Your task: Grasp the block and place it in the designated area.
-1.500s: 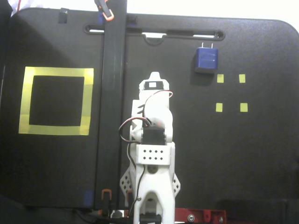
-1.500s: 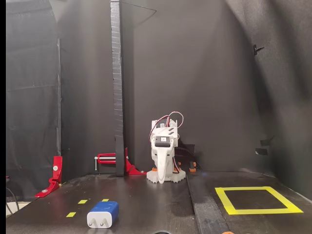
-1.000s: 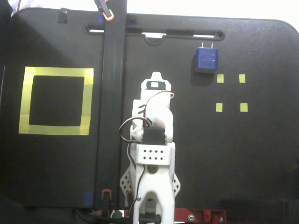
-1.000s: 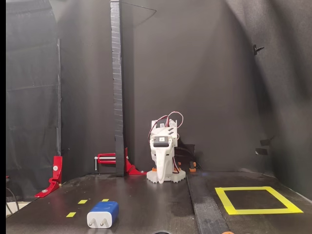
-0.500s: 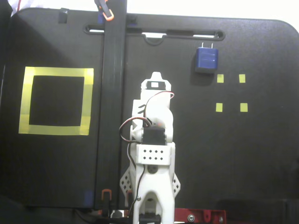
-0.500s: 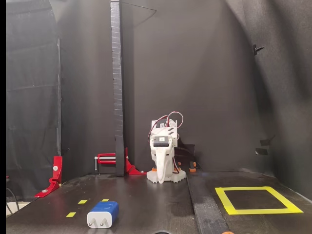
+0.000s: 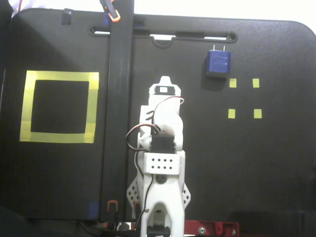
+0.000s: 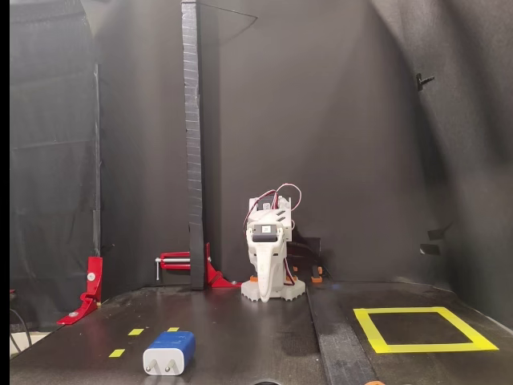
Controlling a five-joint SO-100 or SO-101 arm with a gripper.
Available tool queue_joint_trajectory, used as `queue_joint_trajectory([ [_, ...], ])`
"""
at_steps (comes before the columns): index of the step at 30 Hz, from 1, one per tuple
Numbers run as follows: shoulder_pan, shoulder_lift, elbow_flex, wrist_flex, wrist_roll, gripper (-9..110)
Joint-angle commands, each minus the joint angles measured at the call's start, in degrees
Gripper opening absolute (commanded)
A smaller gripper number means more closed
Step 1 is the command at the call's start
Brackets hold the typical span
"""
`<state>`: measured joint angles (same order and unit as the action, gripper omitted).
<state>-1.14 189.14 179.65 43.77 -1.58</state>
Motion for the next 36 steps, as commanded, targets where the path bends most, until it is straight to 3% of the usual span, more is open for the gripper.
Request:
queue_joint_trajectory([
  [1, -0.09, 0.26, 0.35, 0.26, -0.18, 0],
  [6, -0.09, 0.26, 0.35, -2.46, -0.18, 0],
  [29, -0.09, 0.26, 0.35, -43.68, -0.18, 0],
  [36, -0.09, 0.26, 0.35, -48.52, -0.18, 0],
])
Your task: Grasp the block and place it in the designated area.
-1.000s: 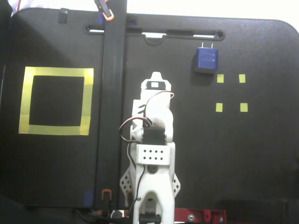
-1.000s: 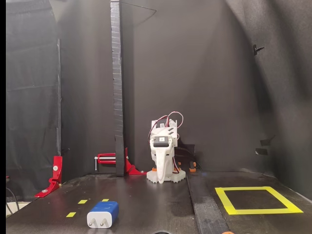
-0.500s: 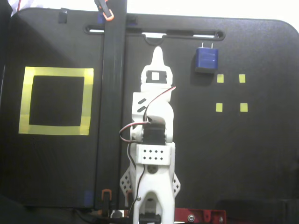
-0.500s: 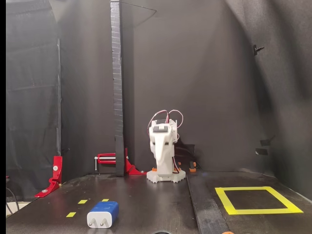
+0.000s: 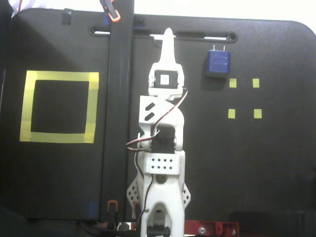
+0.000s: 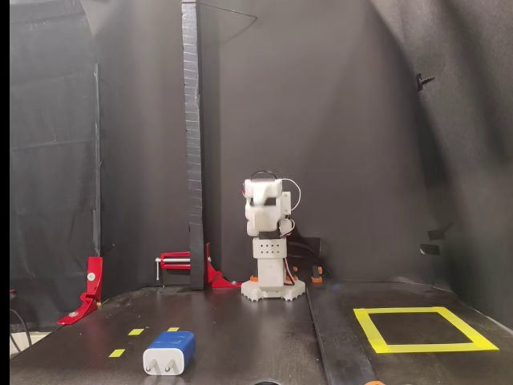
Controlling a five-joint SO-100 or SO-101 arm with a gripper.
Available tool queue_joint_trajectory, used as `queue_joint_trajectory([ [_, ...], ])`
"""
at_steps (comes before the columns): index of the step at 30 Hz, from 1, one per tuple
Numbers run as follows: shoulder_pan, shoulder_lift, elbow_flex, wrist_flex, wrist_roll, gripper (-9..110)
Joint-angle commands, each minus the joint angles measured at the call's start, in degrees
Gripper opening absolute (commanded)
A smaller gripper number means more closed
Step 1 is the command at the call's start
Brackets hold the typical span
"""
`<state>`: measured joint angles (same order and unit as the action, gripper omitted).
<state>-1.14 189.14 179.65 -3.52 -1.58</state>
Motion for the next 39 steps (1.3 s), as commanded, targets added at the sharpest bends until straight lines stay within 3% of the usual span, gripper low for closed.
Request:
queue_joint_trajectory([
  [1, -0.09, 0.26, 0.35, -1.05, -0.18, 0],
  [8, 1.85, 0.26, 0.35, 1.23, -0.18, 0],
  [24, 21.62, 0.18, 0.35, 8.09, -0.18, 0],
  [39, 23.03, -2.37, -1.32, 7.82, 0.0, 0],
])
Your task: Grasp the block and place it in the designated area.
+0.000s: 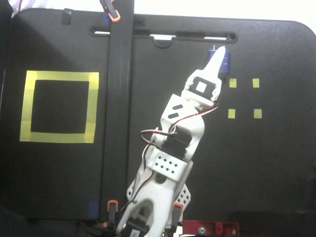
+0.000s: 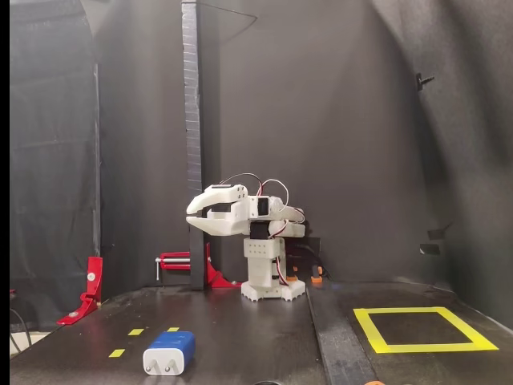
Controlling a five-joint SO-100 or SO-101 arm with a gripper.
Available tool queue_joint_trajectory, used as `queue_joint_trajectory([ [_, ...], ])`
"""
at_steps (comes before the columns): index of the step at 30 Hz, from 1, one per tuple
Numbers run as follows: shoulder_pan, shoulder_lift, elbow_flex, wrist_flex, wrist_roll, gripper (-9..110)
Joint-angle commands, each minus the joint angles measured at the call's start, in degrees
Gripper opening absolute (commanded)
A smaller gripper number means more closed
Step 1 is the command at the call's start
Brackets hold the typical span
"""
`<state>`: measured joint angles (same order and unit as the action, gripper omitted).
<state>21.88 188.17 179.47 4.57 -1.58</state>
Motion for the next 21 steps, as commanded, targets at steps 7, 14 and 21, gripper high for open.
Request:
queue_joint_trajectory([
  [7, -0.44, -19.95, -20.92, 8.61, 0.09, 0],
  [14, -0.53, -37.53, -38.32, 17.31, 0.62, 0],
  [21, 0.0, -54.23, -53.7, 28.92, 1.14, 0],
])
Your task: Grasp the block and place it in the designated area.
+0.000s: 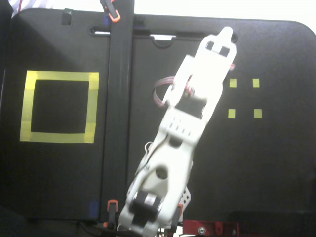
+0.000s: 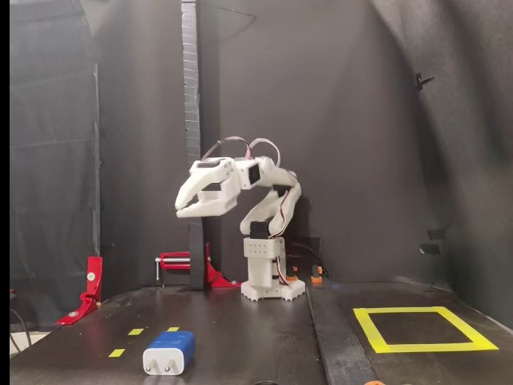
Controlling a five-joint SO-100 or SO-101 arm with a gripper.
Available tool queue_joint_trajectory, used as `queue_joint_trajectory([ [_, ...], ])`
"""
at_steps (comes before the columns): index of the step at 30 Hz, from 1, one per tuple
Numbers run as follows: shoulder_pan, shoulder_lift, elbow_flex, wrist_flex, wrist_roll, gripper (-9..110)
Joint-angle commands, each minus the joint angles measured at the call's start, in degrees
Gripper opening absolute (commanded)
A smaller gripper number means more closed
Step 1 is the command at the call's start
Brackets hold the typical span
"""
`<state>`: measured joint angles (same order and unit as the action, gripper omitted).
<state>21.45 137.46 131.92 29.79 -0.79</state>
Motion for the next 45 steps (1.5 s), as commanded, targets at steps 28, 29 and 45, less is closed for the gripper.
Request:
queue_joint_trajectory([
  [28, 5.54, -50.1, -55.99, 46.41, 0.0, 0],
  [29, 5.62, -50.45, -55.99, 46.49, 0.0, 0],
  [45, 5.19, -56.51, -60.03, 47.72, -0.09, 0],
])
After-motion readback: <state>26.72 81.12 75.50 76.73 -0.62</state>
